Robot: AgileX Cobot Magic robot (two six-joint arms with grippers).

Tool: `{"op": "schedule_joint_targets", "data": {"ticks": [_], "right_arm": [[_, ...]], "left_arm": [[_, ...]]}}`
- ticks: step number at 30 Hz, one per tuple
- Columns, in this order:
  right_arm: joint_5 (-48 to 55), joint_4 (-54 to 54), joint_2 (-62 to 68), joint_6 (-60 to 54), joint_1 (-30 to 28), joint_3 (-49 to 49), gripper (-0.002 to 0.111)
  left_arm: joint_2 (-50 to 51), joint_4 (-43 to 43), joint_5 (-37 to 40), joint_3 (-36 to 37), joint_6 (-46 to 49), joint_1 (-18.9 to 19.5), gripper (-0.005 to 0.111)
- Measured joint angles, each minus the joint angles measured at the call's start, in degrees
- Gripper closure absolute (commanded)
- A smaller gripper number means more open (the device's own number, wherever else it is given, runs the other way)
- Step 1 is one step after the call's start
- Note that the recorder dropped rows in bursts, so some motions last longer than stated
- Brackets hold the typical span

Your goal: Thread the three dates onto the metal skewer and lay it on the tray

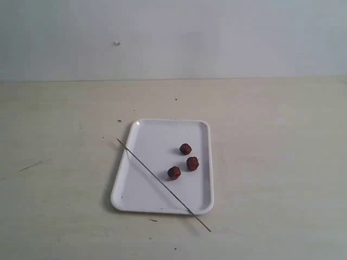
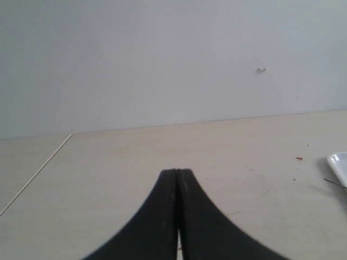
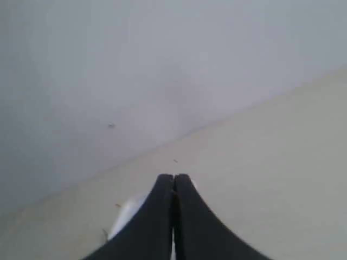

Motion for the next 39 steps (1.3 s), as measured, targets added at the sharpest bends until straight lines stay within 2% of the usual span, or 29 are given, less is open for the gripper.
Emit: {"op": "schedule_joint_targets", "data": {"ticks": [4, 8, 39], "right_arm": [[-9.0, 0.1, 0.0, 1.3, 0.0, 0.0, 0.108], [-11.9, 0.1, 0.0, 1.8, 0.0, 0.0, 0.108], [-12.3, 0.1, 0.0, 2.2, 0.0, 0.0, 0.108]], "left_arm": [[0.0, 0.0, 0.0, 0.0, 0.0, 0.0, 0.107], [0.0, 0.0, 0.0, 0.0, 0.0, 0.0, 0.107], [0.0, 0.0, 0.0, 0.0, 0.0, 0.0, 0.107]]}}
